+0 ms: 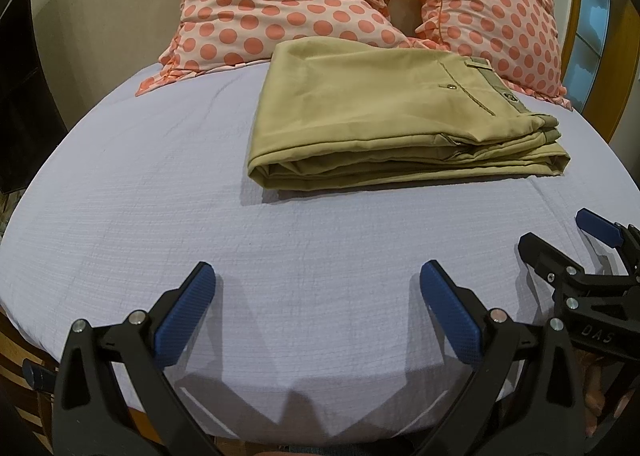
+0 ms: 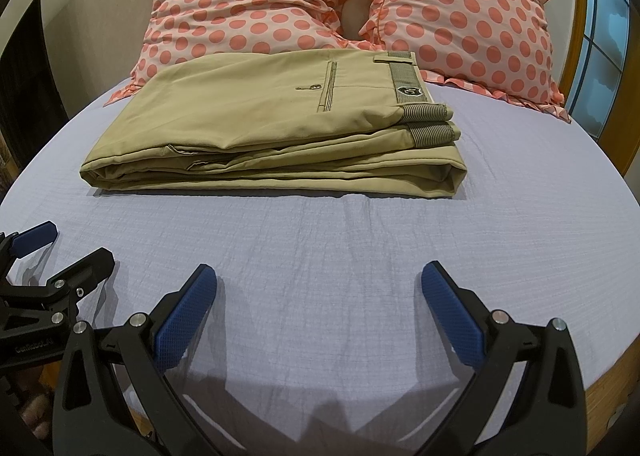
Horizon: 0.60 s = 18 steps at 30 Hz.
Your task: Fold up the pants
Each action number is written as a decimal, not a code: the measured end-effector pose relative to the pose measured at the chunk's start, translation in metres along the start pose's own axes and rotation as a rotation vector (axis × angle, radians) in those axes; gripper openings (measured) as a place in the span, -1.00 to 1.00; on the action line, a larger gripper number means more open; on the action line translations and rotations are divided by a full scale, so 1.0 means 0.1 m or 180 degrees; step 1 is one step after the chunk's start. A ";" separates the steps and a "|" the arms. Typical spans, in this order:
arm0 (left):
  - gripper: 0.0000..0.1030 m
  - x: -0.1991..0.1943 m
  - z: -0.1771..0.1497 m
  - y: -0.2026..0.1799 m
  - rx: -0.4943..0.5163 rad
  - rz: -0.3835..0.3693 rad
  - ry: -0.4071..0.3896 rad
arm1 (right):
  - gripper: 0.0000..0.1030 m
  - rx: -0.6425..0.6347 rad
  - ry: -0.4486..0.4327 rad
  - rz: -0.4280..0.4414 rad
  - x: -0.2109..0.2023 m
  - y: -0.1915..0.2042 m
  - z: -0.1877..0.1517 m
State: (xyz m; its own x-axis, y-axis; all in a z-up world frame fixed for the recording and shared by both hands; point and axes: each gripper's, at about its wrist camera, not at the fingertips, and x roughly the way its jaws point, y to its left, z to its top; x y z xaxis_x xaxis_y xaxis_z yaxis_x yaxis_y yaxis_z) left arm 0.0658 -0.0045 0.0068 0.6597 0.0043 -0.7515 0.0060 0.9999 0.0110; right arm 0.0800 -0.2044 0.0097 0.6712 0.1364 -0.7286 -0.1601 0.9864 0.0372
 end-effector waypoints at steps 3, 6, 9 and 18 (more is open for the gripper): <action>0.97 0.00 0.00 0.00 -0.0001 -0.0001 0.0009 | 0.97 -0.0001 0.0001 0.0000 0.00 0.00 0.00; 0.97 0.00 0.01 0.00 -0.0001 0.0002 0.0022 | 0.97 -0.0002 0.0000 0.0001 0.00 0.00 0.00; 0.97 0.01 0.01 0.00 0.0000 0.0006 0.0034 | 0.97 -0.0003 -0.0001 0.0001 0.00 0.00 0.00; 0.97 0.01 0.01 0.00 0.0003 0.0007 0.0037 | 0.97 -0.0002 -0.0003 0.0001 0.00 0.00 0.00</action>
State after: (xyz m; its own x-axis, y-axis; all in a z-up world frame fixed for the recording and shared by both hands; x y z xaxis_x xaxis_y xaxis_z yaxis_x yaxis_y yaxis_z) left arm 0.0674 -0.0043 0.0071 0.6509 0.0066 -0.7591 0.0054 0.9999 0.0133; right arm 0.0803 -0.2046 0.0097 0.6718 0.1368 -0.7280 -0.1606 0.9863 0.0371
